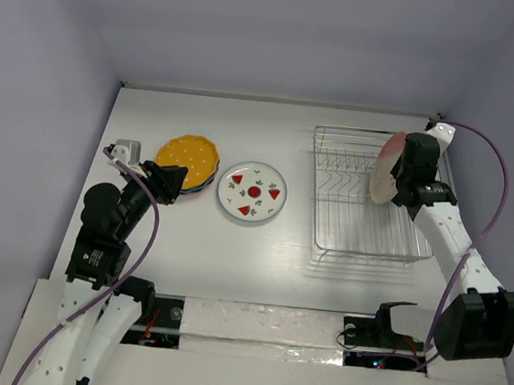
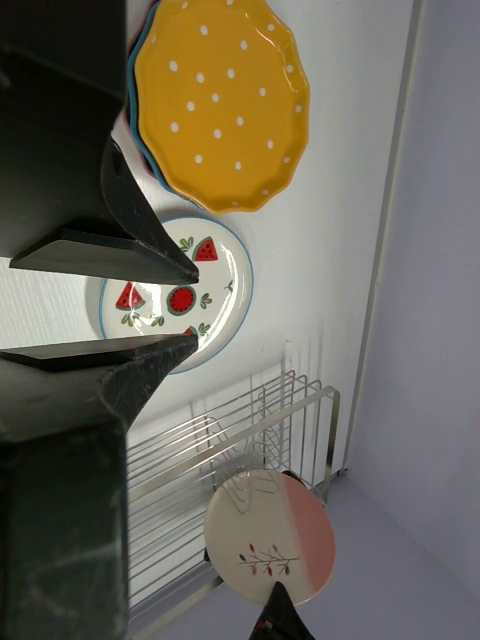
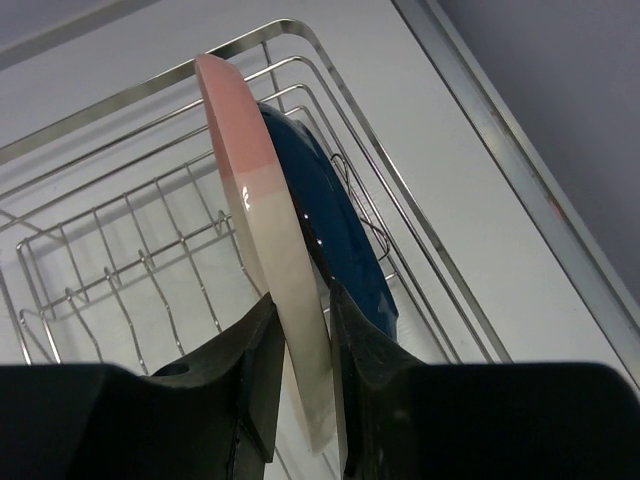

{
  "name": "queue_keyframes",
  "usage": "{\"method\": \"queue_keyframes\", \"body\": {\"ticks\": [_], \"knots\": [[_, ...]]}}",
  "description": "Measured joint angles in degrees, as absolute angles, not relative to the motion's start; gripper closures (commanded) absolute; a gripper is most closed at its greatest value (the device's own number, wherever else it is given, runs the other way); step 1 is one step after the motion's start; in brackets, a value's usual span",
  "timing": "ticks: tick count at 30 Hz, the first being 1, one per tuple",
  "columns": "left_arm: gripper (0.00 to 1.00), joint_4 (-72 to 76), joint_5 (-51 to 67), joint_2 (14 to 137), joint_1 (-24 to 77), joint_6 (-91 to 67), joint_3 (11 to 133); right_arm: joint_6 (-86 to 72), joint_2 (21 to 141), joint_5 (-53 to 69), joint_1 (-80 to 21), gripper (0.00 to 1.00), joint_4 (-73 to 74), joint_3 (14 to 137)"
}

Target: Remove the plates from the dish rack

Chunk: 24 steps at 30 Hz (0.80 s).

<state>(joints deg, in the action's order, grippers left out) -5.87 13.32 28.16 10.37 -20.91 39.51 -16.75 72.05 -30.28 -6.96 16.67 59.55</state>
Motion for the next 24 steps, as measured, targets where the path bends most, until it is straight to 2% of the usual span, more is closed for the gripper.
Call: {"method": "queue_keyframes", "body": {"ticks": [24], "knots": [[0.75, -5.89, 13.28, 27.9, 10.37, -20.91, 39.51, -20.51, 58.94, -19.4, -7.16, 1.0, 21.96, 61.12]]}}
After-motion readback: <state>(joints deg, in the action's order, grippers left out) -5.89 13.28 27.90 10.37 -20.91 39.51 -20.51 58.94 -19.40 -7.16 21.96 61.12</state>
